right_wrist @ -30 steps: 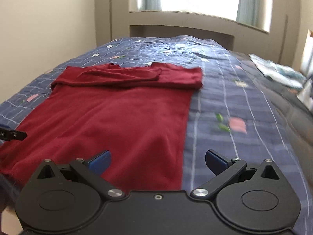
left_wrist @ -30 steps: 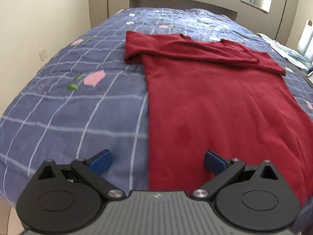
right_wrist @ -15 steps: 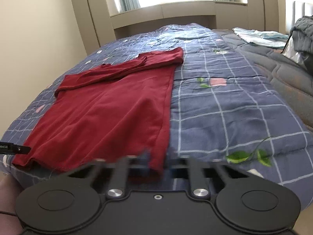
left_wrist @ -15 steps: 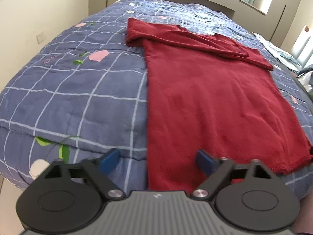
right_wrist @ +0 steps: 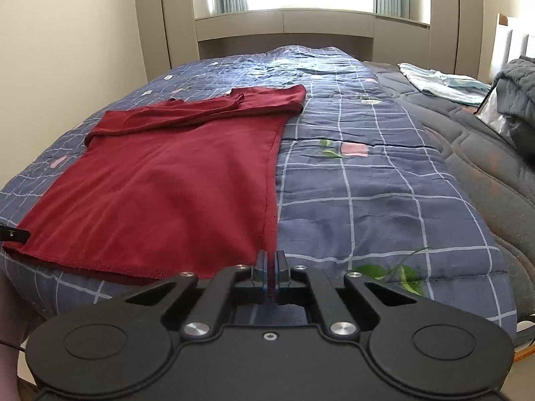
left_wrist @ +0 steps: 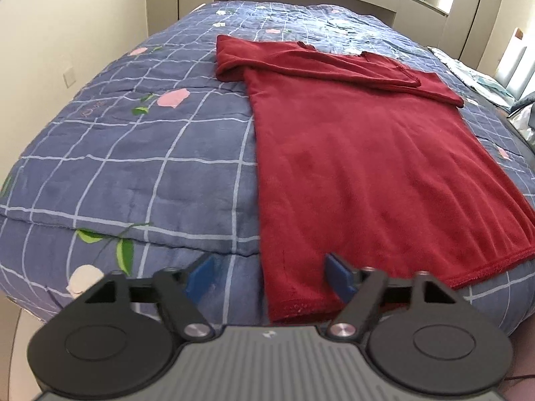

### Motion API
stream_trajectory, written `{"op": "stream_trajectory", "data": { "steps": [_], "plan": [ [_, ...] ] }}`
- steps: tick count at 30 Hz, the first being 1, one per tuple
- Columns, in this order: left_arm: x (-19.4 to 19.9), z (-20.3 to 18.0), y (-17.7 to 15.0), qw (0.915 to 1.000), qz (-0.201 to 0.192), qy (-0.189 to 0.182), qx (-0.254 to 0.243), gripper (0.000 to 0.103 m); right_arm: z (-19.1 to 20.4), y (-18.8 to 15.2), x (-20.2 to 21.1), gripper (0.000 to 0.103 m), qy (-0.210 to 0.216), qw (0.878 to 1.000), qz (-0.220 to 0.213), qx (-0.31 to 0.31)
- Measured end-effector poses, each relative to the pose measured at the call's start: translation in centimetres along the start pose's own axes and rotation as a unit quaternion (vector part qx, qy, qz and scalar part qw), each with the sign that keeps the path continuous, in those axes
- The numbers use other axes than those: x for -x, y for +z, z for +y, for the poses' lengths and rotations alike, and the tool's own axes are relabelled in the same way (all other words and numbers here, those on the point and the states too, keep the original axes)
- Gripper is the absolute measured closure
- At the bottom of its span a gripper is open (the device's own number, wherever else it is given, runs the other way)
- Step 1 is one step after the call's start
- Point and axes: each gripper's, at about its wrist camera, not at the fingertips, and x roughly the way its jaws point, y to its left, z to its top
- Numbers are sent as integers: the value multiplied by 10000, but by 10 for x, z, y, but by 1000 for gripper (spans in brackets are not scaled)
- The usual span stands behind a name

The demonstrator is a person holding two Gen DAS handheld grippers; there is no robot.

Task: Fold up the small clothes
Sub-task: 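Grasp the red shirt hem with both grippers, then lift the hem with both grippers and fold it over toward the collar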

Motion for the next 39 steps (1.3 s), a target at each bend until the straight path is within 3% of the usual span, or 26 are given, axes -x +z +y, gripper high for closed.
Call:
{"op": "stream_trajectory", "data": {
  "steps": [2,4,7,9,12,15,17,19,23,26,28,30,31,33,37,39],
  "plan": [
    [7,-1,-3,9999,-73,-24,-96,8,0,-1,3,73,-27,10000,-34,-7],
    [17,-4,-8,9994,-244,-42,-242,0,5,-1,9,40,-127,9997,-138,183],
    [29,-15,-16,9961,-537,-6,-704,0,20,-1,18,21,-209,9965,-355,723],
    [31,-28,-24,9916,-585,18,-1155,0,31,-2,20,14,-70,9934,-433,1057],
    [25,-51,-37,9790,-586,197,-1941,0,53,-10,17,14,143,9839,-478,1719],
    [17,-73,-48,9609,-711,528,-2624,0,74,-19,9,14,155,9718,-499,2299],
    [14,-84,-54,9509,-814,719,-2899,0,83,-23,2,15,238,9681,-484,2448],
    [13,-90,-55,9464,-858,768,-3019,0,88,-25,-4,15,256,9663,-440,2525],
    [12,-90,-55,9465,-856,706,-3031,1,91,-26,-12,15,226,9668,-464,2504],
    [14,-81,-51,9531,-814,576,-2859,10,91,-25,-14,18,193,9683,-508,2438],
    [15,-73,-47,9594,-769,401,-2682,20,88,-26,-12,31,210,9697,-525,2375],
    [15,-68,-44,9639,-734,309,-2542,36,87,-26,-12,46,244,9701,-543,2354],
    [16,-67,-43,9647,-719,258,-2522,38,86,-26,-12,58,277,9699,-552,2357],
    [17,-66,-44,9638,-710,190,-2562,42,86,-27,-10,71,394,9676,-582,2427],
    [17,-69,-48,9590,-758,215,-2724,46,90,-30,-8,86,423,9622,-604,2621],
    [17,-70,-50,9568,-767,216,-2795,48,87,-28,-8,87,466,9647,-581,2527]
  ]
}}
